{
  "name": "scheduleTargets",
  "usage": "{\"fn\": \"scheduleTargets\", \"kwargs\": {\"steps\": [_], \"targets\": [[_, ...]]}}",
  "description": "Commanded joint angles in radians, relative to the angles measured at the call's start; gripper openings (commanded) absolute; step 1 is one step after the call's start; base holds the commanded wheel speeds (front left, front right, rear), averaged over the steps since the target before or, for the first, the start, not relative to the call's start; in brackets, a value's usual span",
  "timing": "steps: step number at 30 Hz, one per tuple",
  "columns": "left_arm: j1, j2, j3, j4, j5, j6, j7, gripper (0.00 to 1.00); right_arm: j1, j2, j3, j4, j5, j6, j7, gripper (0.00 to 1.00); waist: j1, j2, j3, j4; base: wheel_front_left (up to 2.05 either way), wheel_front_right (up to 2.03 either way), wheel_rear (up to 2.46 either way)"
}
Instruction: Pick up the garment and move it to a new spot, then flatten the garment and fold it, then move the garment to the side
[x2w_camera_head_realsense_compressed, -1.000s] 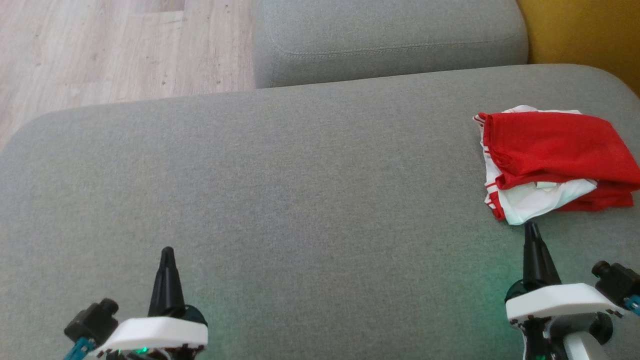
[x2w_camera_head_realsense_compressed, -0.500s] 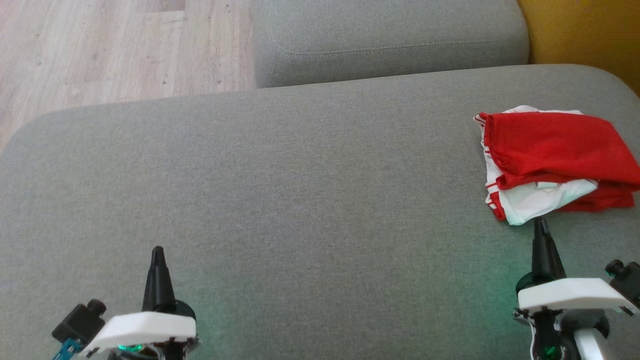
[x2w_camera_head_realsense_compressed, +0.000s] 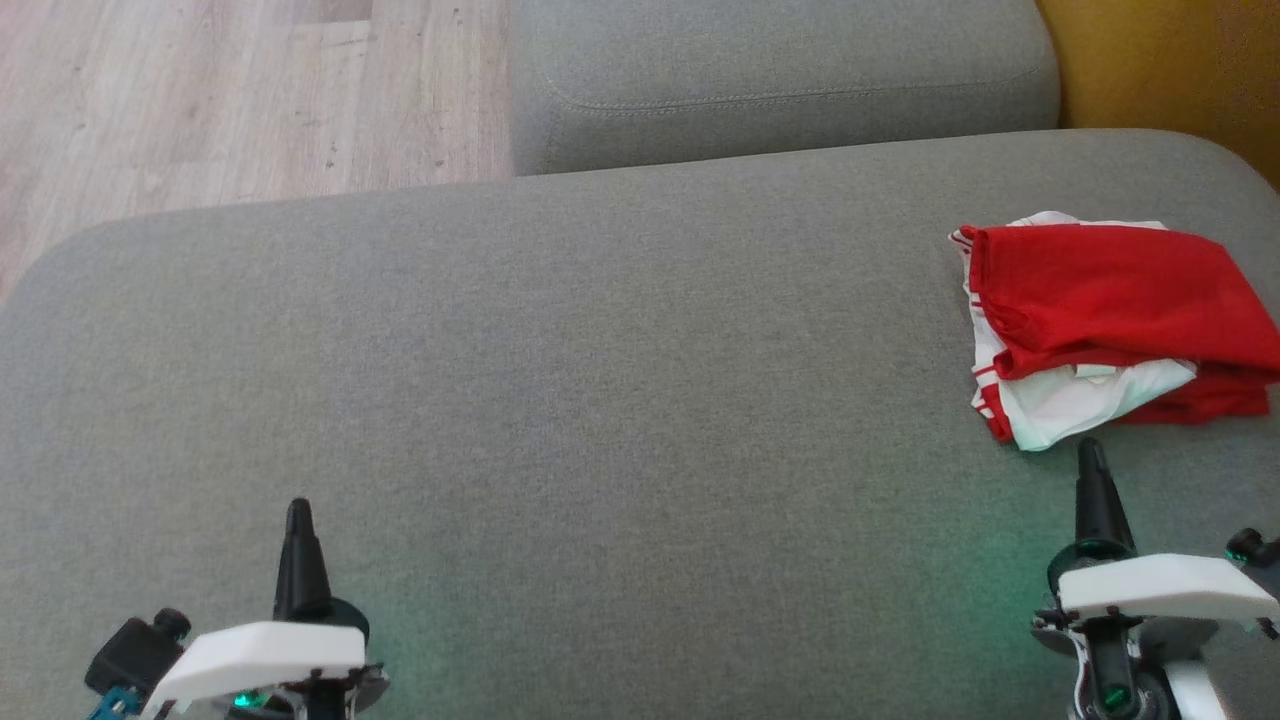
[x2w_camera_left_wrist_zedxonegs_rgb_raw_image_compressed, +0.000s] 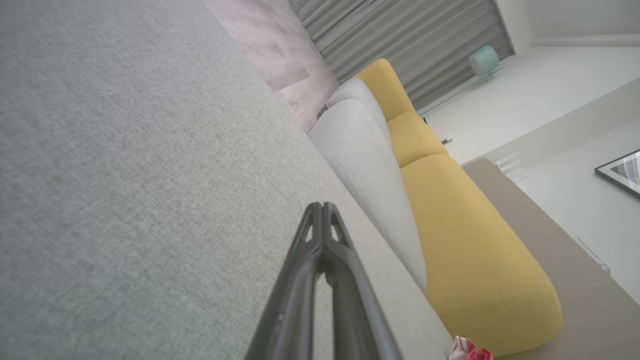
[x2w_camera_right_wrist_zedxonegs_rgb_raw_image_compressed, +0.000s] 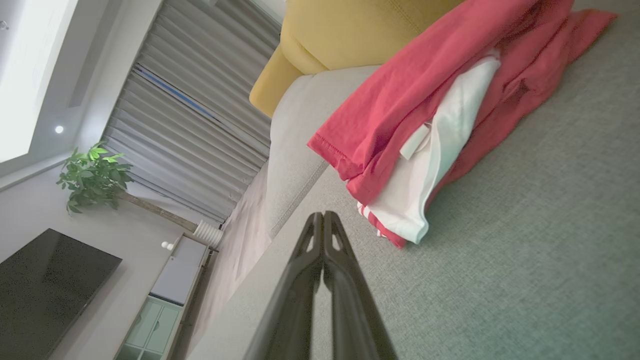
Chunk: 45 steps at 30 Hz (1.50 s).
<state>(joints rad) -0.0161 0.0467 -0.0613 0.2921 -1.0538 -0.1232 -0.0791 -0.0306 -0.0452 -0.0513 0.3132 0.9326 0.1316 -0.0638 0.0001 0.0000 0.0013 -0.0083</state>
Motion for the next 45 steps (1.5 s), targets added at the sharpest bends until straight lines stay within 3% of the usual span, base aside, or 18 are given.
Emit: {"fn": "scheduleTargets", "kwargs": {"steps": [1,45], "targets": [[-0.059,0.012,0.033,-0.035,-0.027,-0.004,0.008,0.0,-0.054,-0.006,0.003,-0.039,0.034,-0.001,0.008,0.0,0.0,0.0,0.0,0.0,0.0,0.0,0.0],[-0.082,0.014,0.127,-0.044,-0.427,-0.007,0.136,0.0,-0.071,-0.007,-0.044,-0.061,0.51,-0.001,0.132,0.0,0.0,0.0,0.001,0.006,0.0,0.0,0.0]]}}
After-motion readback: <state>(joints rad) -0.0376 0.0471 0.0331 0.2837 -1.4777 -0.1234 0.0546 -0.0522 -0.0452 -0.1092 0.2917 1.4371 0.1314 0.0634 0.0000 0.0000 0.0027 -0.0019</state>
